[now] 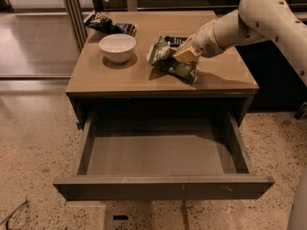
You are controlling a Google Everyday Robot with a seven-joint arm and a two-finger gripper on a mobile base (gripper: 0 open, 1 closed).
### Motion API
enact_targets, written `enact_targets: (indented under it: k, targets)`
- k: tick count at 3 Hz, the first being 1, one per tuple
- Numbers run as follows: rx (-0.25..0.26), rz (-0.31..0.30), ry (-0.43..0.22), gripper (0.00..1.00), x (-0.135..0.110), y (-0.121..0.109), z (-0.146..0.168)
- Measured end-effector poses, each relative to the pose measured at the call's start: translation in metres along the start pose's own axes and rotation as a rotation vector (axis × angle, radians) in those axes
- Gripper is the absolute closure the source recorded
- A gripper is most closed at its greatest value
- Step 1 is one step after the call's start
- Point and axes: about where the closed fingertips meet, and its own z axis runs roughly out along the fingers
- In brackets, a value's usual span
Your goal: Place green jalapeno chip bag into top drawer
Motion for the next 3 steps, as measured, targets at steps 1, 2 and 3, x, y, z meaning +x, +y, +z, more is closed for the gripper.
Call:
enact_targets:
  k: [1,2,3]
  targets:
    - [-0.098,-0.043,-0.042,1.00,-0.012,0.034,-0.019]
    - [-0.204,-0.080,-0.077,1.00,-0.025,0.072,-0.045]
    - [-0.354,-0.079,-0.096,1.00,-0.035,0.121,-0.073]
